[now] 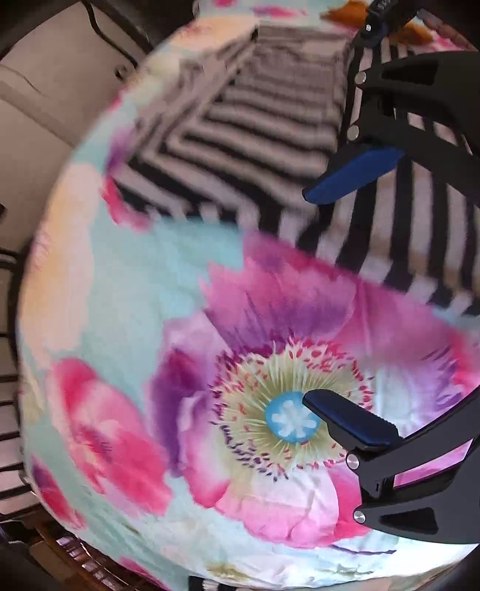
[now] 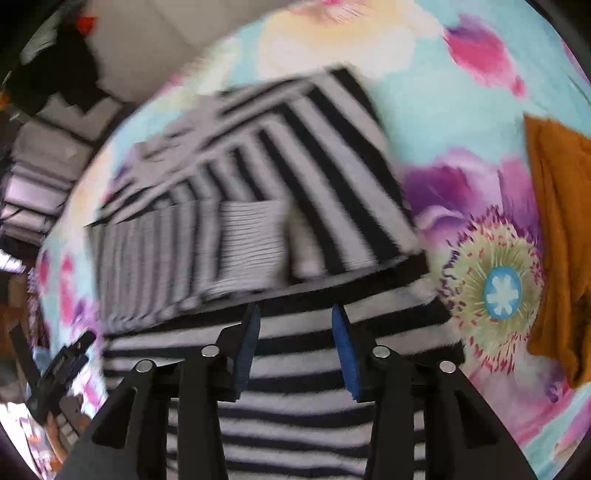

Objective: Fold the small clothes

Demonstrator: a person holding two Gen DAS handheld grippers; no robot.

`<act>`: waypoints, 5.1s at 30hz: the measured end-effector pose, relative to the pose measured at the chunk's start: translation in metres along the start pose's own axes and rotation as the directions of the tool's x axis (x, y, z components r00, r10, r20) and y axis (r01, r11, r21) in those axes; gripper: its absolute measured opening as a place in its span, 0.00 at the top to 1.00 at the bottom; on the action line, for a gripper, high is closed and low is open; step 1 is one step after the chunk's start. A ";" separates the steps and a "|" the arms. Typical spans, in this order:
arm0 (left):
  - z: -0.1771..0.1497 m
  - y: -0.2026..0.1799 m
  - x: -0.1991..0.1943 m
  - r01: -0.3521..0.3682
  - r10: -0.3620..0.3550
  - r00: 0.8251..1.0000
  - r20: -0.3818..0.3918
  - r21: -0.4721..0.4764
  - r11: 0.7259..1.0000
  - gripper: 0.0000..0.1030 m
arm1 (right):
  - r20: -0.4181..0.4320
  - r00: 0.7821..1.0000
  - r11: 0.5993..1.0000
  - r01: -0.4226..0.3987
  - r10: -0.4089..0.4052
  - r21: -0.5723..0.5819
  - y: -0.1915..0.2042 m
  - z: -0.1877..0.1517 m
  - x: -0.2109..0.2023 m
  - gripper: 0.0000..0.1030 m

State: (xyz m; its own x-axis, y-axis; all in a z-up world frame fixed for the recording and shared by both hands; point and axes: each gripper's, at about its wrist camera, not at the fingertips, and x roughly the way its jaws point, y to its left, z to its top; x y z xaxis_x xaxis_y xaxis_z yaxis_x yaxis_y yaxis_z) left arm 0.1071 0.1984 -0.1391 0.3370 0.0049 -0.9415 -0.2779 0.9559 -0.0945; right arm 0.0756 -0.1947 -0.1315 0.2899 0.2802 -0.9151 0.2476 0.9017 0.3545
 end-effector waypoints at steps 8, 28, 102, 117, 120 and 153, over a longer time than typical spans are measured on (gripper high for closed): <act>-0.080 -0.029 0.006 -0.073 0.117 0.971 -0.207 0.210 0.975 0.05 | -0.099 0.992 0.991 0.068 -0.079 -0.114 0.000 -0.061 0.003 0.42; -0.186 -0.044 -0.043 0.124 -0.059 0.942 -0.329 0.179 0.976 0.29 | -0.070 0.997 0.993 0.023 -0.015 0.116 -0.101 -0.139 -0.073 0.42; -0.027 -0.010 -0.119 0.293 -0.293 0.956 0.001 0.019 0.956 0.93 | 0.143 0.924 0.915 -0.373 0.354 0.151 -0.034 -0.013 -0.116 0.93; 0.076 -0.046 -0.073 0.284 -0.283 0.956 0.083 0.005 0.959 0.93 | 0.218 0.938 0.951 -0.294 0.269 0.091 0.005 0.111 -0.061 0.93; 0.087 -0.053 -0.056 0.268 -0.269 0.960 0.078 0.020 0.963 0.93 | 0.217 0.943 0.957 -0.276 0.251 0.093 0.007 0.126 -0.045 0.93; 0.094 -0.111 -0.037 0.221 -0.260 0.955 0.142 0.246 0.944 0.20 | 0.234 0.953 0.977 -0.163 0.192 -0.135 0.053 0.132 -0.001 0.72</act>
State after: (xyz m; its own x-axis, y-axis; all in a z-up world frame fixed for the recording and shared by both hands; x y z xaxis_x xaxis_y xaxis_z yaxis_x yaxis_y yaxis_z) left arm 0.2102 0.1198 -0.0637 0.5219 -0.2023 -0.8287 0.0332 0.9755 -0.2173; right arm 0.2109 -0.1905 -0.0861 0.5398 0.3630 -0.7595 0.0695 0.8800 0.4699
